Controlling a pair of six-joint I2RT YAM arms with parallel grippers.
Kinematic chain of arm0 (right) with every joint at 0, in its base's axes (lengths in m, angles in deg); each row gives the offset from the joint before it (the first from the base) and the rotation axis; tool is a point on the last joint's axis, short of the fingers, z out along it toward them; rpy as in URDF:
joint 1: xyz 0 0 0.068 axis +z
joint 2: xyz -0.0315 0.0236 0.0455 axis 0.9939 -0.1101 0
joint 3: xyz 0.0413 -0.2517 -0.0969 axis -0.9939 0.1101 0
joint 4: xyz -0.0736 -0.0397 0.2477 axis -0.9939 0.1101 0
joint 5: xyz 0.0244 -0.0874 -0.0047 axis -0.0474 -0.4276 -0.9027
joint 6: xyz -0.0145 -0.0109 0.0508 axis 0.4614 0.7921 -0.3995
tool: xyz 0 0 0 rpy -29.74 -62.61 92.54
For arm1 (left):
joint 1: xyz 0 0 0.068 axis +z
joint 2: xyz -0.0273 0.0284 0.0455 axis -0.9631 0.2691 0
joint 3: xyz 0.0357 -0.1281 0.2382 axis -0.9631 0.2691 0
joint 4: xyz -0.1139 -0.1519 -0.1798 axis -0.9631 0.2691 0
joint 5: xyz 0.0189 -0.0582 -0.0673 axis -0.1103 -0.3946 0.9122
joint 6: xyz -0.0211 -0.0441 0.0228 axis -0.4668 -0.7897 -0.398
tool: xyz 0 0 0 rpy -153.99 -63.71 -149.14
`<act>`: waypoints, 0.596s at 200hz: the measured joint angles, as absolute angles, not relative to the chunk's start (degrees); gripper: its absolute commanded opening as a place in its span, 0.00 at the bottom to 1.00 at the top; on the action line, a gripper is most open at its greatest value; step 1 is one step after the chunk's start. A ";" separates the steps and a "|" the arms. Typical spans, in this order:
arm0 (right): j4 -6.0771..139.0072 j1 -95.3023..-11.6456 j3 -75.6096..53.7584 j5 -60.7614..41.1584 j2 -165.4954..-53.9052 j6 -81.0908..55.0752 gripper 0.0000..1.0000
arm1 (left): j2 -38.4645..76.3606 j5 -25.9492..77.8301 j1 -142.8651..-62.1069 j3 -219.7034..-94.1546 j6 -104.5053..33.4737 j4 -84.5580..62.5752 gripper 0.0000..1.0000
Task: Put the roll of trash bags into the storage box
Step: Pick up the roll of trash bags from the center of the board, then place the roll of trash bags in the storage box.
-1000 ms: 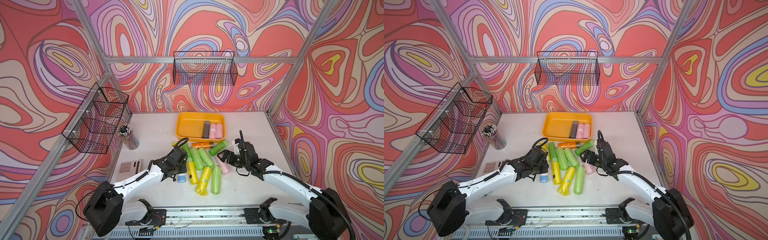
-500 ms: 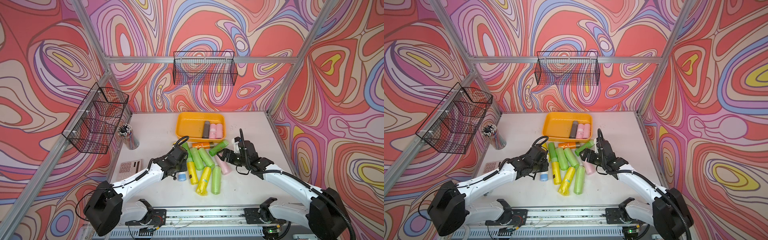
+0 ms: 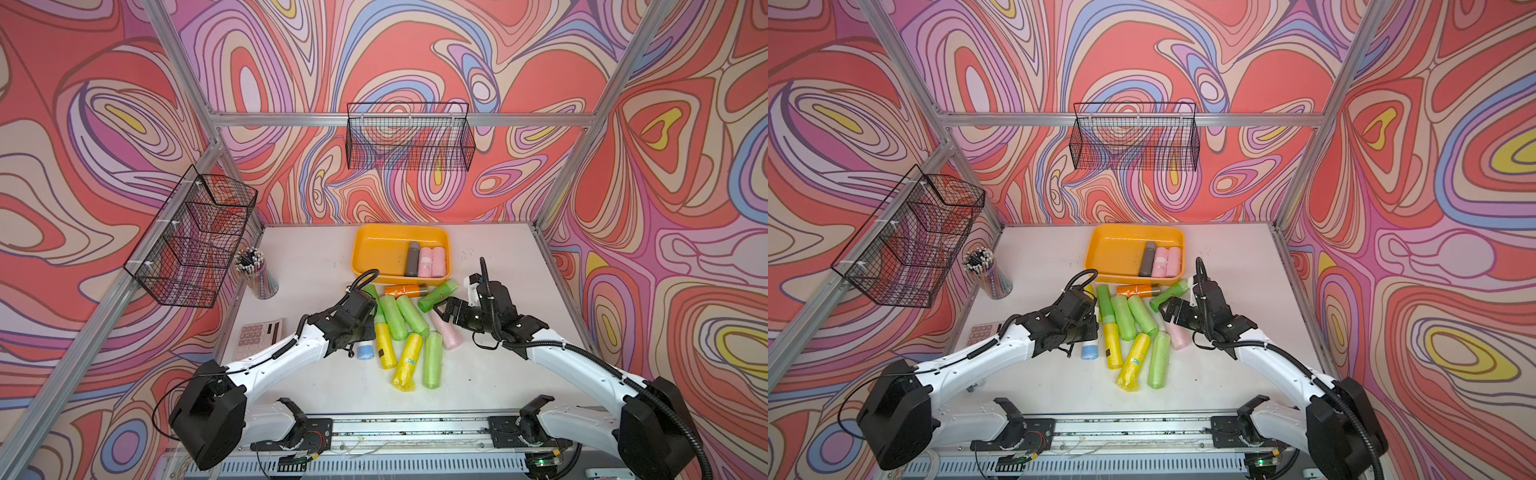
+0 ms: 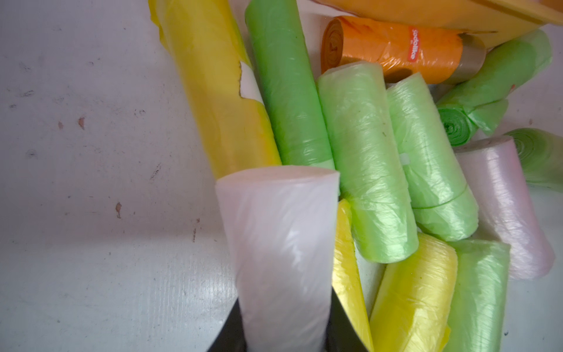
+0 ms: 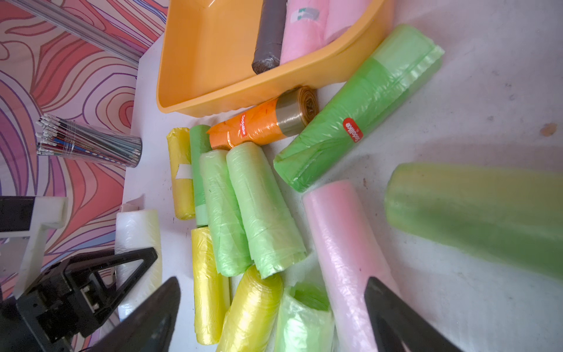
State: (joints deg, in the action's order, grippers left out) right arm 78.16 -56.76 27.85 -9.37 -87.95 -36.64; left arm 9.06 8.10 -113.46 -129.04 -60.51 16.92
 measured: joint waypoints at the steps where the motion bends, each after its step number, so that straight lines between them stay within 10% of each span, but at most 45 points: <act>1: 78.16 -56.76 27.85 -9.37 -87.93 -36.64 0.97 | 9.14 8.13 -113.48 -129.17 -60.51 16.92 0.00; 119: 78.07 -56.76 28.22 -9.33 -87.31 -36.64 0.97 | 14.43 9.37 -113.46 -134.41 -60.08 16.72 0.00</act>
State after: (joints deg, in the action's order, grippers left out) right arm 78.07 -56.76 28.22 -9.33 -87.31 -36.64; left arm 14.43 9.37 -113.46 -134.41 -60.08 16.72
